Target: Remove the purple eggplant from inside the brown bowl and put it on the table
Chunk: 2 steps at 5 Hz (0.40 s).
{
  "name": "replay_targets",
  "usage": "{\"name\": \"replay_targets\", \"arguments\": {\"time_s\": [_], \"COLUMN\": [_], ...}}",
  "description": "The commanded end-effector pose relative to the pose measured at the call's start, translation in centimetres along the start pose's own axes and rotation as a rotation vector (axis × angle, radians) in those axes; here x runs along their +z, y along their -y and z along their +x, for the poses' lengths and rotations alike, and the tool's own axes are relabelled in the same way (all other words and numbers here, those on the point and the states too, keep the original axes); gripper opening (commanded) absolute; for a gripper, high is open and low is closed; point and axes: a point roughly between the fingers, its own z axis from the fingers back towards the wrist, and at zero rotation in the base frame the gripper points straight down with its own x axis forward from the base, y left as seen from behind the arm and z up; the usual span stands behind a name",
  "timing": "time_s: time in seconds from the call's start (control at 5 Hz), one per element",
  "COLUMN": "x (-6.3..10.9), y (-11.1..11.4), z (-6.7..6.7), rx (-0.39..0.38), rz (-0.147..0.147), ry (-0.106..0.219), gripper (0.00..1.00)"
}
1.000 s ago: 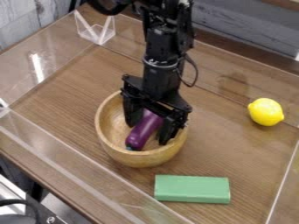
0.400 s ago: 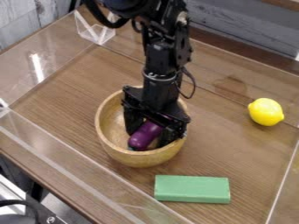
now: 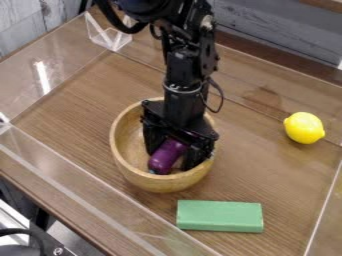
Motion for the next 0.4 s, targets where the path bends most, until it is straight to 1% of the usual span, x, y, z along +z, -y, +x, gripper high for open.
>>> {"name": "replay_targets", "arguments": {"time_s": [0.0, 0.2], "x": [0.35, 0.23], "y": [-0.1, -0.12], "z": [0.47, 0.53], "rx": [0.002, 0.007], "rz": [0.0, -0.003], "ry": [0.028, 0.031], "gripper": [1.0, 0.0]}}
